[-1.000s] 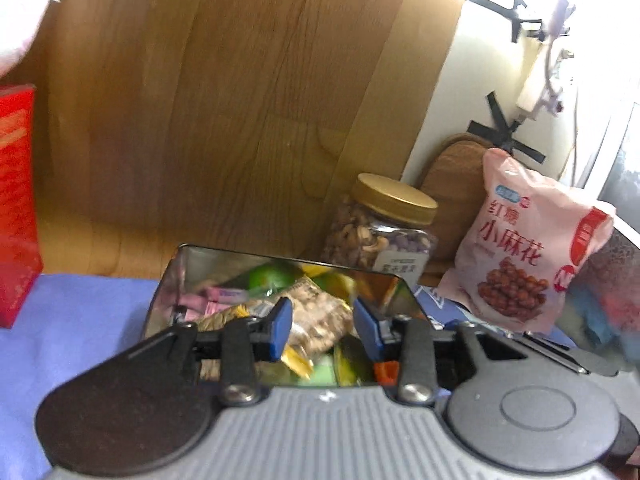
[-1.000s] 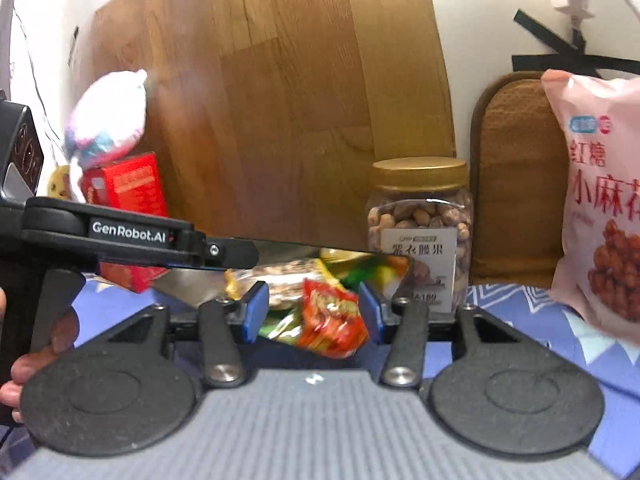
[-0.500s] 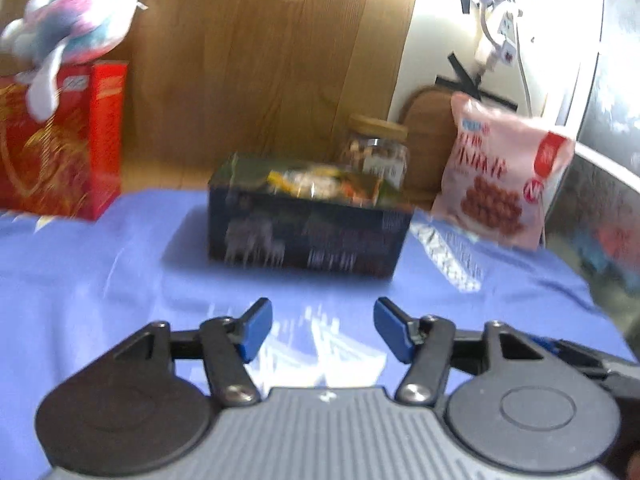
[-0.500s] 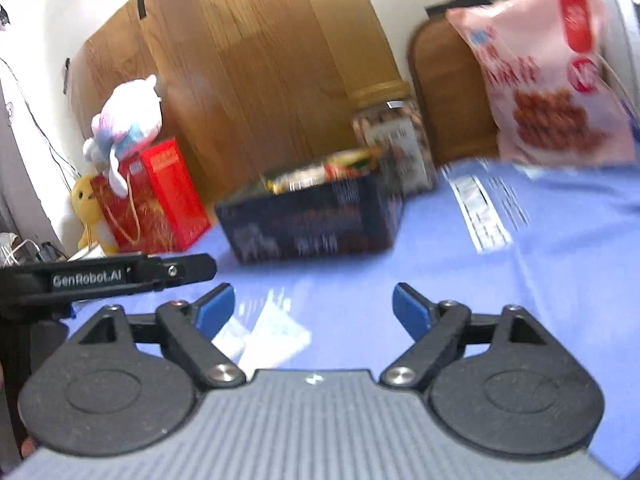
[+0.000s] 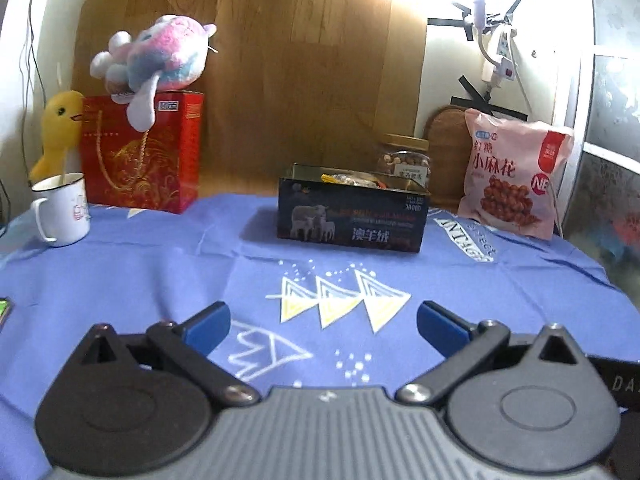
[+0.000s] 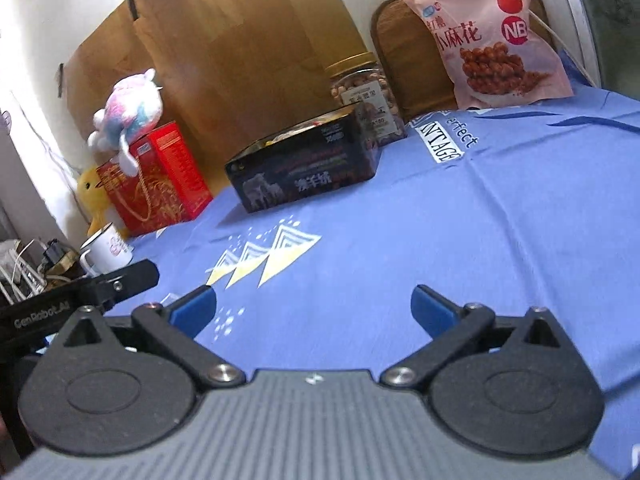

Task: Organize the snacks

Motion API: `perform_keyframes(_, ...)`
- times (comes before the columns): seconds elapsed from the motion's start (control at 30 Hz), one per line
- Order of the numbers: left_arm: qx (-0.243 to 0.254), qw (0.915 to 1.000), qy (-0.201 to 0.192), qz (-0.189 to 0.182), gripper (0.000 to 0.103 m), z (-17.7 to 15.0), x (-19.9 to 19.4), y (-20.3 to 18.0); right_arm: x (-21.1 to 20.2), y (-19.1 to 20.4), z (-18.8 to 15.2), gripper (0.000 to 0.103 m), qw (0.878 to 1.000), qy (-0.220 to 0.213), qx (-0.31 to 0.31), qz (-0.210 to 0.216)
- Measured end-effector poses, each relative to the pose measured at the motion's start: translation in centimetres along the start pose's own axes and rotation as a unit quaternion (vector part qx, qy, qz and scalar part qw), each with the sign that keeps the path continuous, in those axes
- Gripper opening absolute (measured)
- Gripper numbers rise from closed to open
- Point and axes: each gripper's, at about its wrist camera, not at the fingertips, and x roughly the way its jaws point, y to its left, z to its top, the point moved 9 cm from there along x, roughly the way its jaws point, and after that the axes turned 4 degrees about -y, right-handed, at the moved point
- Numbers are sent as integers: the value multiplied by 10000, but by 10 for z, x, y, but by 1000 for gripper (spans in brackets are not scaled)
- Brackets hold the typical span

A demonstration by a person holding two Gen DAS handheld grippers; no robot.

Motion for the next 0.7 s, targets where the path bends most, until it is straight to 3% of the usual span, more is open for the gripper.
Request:
perform_keyframes(0.17,188,9990,354,211,103,-21,-8,-4,-18,9,-14,103,9999,10,-102,-35)
perform_keyframes(0.27,308,9977,389,467,103,-31,-15,-2,-26,12,-19,103,9998,-42,-129,-123)
perform_keyframes(0.7,414,9944,533,808,103,-43,-27,1,-42,16,-31,103,9996,-81,-135,-247)
